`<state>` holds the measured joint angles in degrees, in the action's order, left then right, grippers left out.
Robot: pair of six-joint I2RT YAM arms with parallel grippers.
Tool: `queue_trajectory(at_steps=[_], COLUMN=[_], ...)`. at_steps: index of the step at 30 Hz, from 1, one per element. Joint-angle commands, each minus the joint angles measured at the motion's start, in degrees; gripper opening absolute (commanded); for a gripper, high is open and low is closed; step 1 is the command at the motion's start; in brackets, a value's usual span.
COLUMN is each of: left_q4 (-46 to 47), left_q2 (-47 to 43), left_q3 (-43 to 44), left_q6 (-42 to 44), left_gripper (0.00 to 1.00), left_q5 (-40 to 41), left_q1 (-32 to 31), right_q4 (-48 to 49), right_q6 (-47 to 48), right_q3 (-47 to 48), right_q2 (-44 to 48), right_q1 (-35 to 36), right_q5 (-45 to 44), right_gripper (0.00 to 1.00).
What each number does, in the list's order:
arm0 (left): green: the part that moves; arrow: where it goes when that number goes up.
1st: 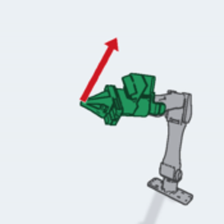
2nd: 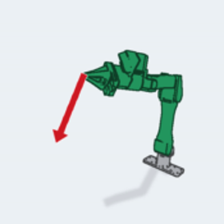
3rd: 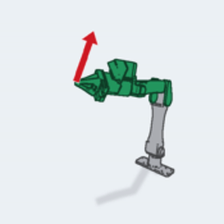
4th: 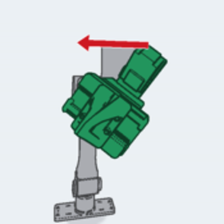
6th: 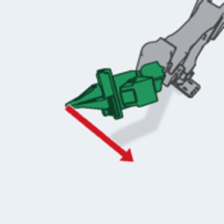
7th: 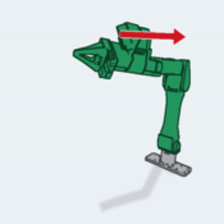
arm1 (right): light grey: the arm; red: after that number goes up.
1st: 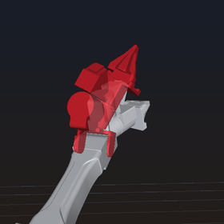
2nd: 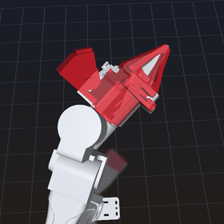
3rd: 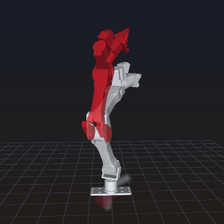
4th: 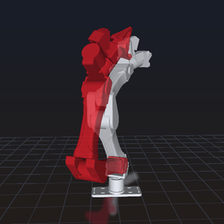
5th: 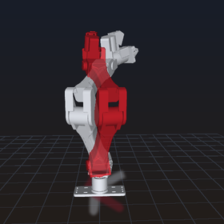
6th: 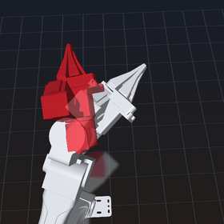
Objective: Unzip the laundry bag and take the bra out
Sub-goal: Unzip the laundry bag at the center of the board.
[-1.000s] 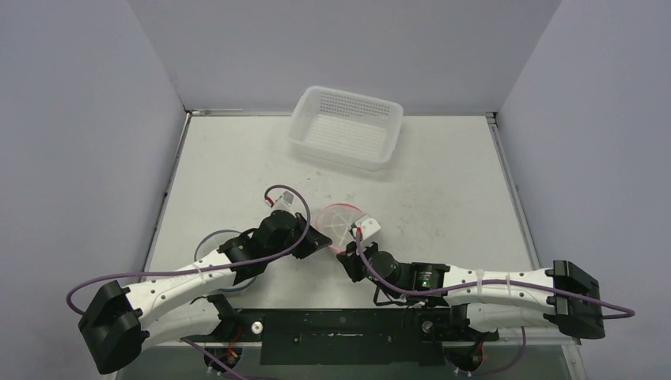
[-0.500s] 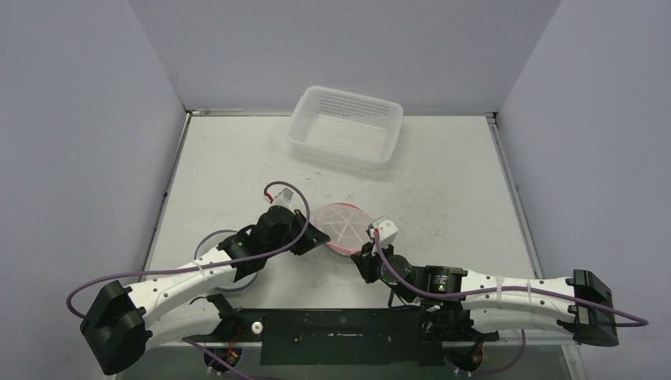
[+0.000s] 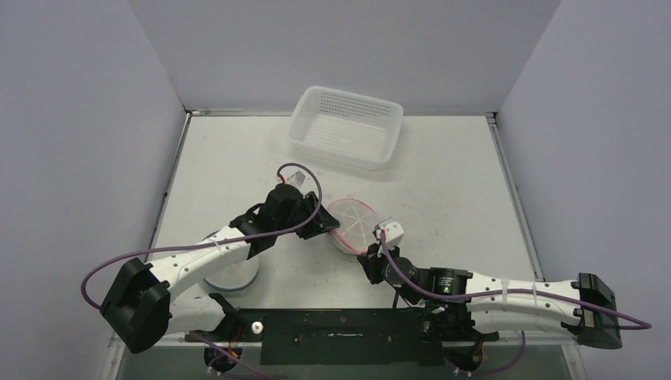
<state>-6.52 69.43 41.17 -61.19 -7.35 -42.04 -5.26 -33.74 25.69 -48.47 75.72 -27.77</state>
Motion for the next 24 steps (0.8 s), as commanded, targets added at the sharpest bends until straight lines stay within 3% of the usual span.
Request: queue_trajectory(at_steps=[1, 5, 9, 14, 18, 24], left_q4=[1.9, 0.2, -4.8, -4.3, -2.7, 1.0], left_q2=[2.1, -0.2, -6.7, -15.6, -14.9, -9.1], left_q3=[4.1, 3.6, 0.2, -5.1, -5.1, -4.2], left_q6=[3.0, 3.3, 2.3, -4.0, -7.0, -10.2], left_gripper=[0.53, 0.97, 0.96, 0.96, 0.96, 0.97], left_q5=[-1.7, -2.3, -2.2, 3.0, 8.7, 9.1], left_q1=[1.2, 1.1, 0.3, -4.9, -10.8, -13.0], right_q4=[2.6, 4.8, 8.2, 11.5, 14.4, 15.3], right_q6=[0.0, 0.8, 1.9, 3.8, 4.5, 4.8], right_q3=[0.8, 1.7, 3.6, 5.5, 6.5, 7.9], right_q2=[-1.5, -3.2, -5.1, -9.2, -12.5, -14.2], right_q1=[0.0, 0.0, -0.1, -0.7, -1.4, -1.5], right_q5=[0.2, 1.3, 2.6, 4.9, 6.9, 7.9], right_gripper=[0.05, 0.05, 0.05, 0.05, 0.05, 0.05])
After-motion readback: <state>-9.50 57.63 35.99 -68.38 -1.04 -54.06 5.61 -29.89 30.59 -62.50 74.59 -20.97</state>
